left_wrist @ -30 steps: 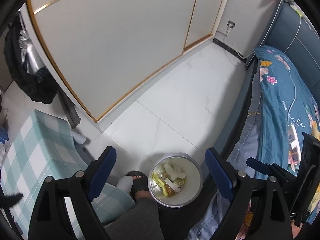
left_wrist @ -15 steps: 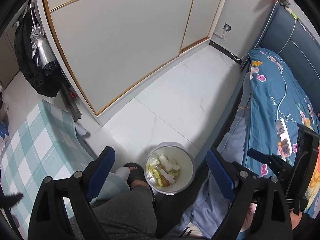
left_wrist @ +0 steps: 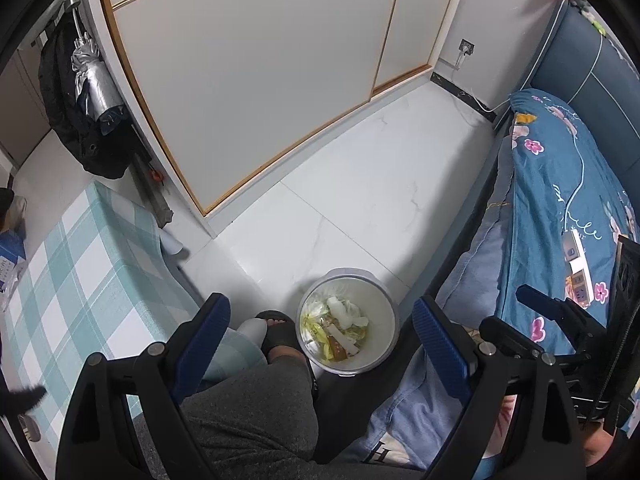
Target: Collect trash
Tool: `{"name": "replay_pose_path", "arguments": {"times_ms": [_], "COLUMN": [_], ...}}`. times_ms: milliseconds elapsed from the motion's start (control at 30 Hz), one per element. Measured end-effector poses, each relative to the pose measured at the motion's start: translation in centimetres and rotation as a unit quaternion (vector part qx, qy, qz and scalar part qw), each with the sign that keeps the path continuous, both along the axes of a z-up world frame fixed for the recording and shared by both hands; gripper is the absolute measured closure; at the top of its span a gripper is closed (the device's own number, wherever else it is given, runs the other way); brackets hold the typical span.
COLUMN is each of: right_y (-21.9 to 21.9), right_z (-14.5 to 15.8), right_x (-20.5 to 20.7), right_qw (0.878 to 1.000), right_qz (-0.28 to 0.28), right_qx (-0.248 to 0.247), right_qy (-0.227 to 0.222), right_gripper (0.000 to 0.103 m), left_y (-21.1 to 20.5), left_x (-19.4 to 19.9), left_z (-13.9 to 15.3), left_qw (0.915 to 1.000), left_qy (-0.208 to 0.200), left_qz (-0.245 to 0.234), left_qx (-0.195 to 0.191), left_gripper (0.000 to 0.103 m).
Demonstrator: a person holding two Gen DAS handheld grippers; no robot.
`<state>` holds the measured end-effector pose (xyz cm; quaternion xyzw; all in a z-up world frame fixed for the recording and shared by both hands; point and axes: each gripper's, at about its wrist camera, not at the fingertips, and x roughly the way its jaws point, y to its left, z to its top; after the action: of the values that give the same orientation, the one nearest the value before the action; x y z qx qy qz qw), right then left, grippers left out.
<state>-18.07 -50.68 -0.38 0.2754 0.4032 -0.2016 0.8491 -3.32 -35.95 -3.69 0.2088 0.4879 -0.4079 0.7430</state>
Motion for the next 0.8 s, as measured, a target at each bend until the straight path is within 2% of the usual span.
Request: {"name": "replay_pose_path", "arguments": {"times_ms": [467, 800], "right_y": [0.15, 0.05], "right_z": [0.35, 0.71], "right_x": [-0.14, -0.23], "right_qw": [1.000, 1.000], "right_qz": [0.001, 0.000], "right_qx": [-0.004, -0.009], "right_qy": [-0.003, -0.008], "right_gripper": [0.007, 0.007], "left_y": [0.59, 0.32], "left_x": [-0.07, -0.74], "left_z": [-0.01, 0.20], "left_qw": [0.9999, 0.9999], "left_qy": [-0.003, -0.008], "left_qz": [0.013, -0.008], "left_qx": [0.002, -0.007], "left_gripper": [0.012, 0.012]}}
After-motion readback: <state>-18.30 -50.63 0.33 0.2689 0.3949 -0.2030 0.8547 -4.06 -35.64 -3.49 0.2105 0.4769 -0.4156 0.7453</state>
